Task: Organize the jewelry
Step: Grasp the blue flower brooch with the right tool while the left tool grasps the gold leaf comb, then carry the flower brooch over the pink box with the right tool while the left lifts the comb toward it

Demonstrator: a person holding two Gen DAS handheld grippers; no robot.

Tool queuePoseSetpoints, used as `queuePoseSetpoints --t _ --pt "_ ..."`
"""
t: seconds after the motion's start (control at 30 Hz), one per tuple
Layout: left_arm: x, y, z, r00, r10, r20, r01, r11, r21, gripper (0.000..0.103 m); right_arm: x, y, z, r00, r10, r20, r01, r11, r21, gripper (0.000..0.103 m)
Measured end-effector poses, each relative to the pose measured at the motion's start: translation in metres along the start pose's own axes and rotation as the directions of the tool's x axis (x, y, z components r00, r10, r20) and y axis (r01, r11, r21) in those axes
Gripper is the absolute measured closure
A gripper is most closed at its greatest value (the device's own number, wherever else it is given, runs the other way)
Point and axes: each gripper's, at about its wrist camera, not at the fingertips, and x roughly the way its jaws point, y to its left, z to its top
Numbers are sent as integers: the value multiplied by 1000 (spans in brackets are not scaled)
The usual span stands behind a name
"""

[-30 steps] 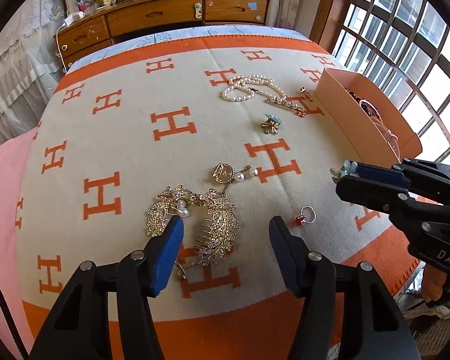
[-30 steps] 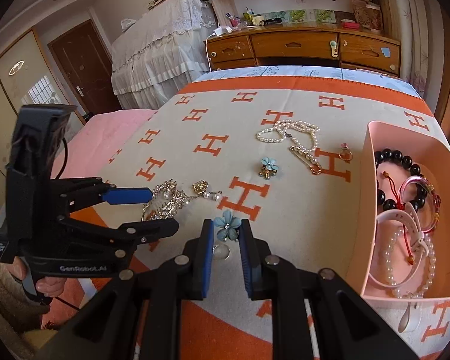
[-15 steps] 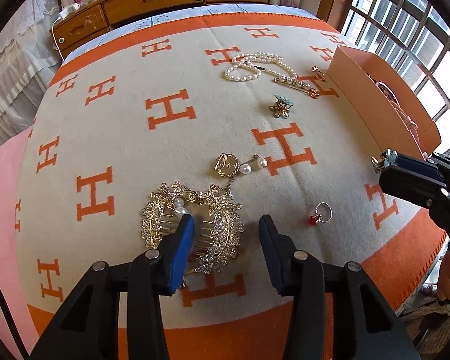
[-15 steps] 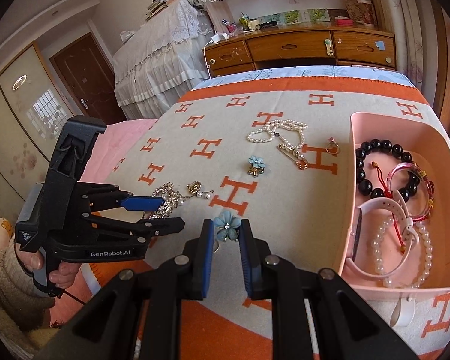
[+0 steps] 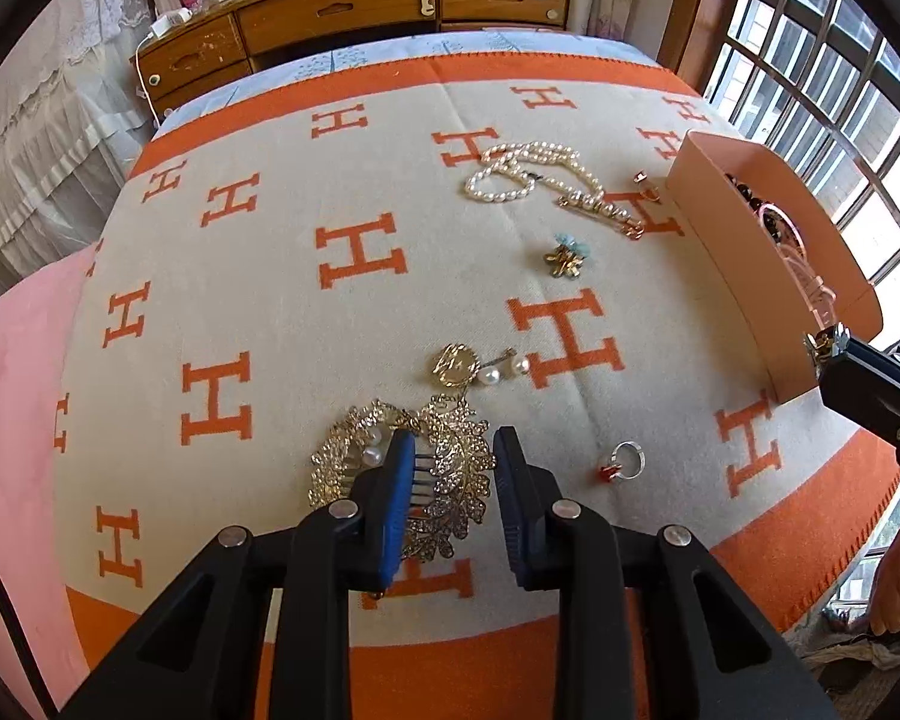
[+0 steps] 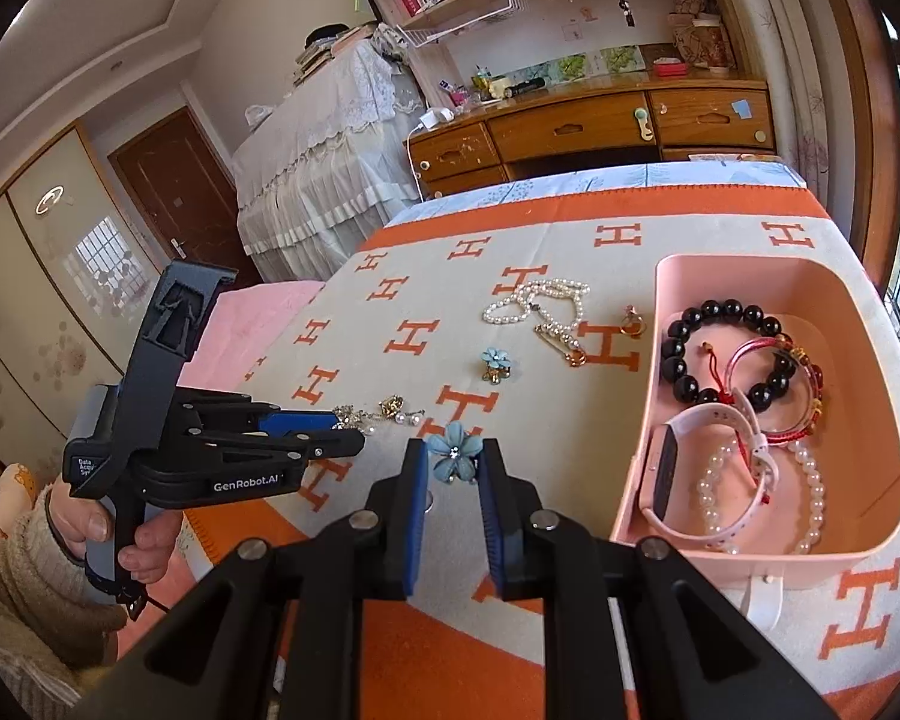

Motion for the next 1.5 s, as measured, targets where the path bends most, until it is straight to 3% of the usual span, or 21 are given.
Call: queuePoseSetpoints --t 0.17,0.2,0.23,0.3,0.43,0.57,0.67,0.7,0.77,0.83,0.87,1.07,1.3,1.5 --pt "-29 -24 14 997 -24 74 20 999 49 83 -23 -11 4 998 -30 57 29 999 25 86" --pt "-34 -30 19 995 -29 90 24 998 60 95 -28 -15 5 997 -42 68 39 999 33 86" --pt "-39 -35 24 994 -40 101 33 997 68 100 -33 -19 6 995 -56 80 53 998 43 86" --pt "-50 -45 36 988 -86 128 76 994 81 100 -42 -30 9 990 -91 103 84 994 71 86" --pt "-63 -68 58 976 -120 181 98 987 127 100 -53 -57 15 981 -150 123 132 981 143 86" --pt "-62 -81 69 973 -157 167 133 980 148 100 -57 -72 11 978 -171 122 147 971 190 86" --pt "-52 -85 66 979 -163 125 142 977 160 95 -55 -74 8 980 -162 114 139 972 191 86" --pt "-49 -85 63 981 -158 110 140 977 162 90 -55 -73 7 982 -155 112 132 973 189 86" --pt "-41 -83 56 985 -153 84 136 975 178 75 -54 -71 6 984 -139 109 118 976 182 86" --pt "-36 -79 49 988 -136 71 120 974 192 49 -53 -69 5 986 -127 106 108 979 173 86" --pt "-34 -77 45 989 -132 65 116 972 203 46 -52 -68 4 987 -121 104 103 980 169 86" --pt "-16 -69 25 994 -112 -13 110 936 334 44 -50 -64 3 991 -91 96 75 985 157 86" --pt "13 -72 9 987 -109 -119 153 863 481 44 -50 -64 1 993 -84 83 70 986 153 86" --pt "26 -78 6 986 -92 -142 157 808 567 44 -47 -66 2 994 -87 69 75 985 154 86"
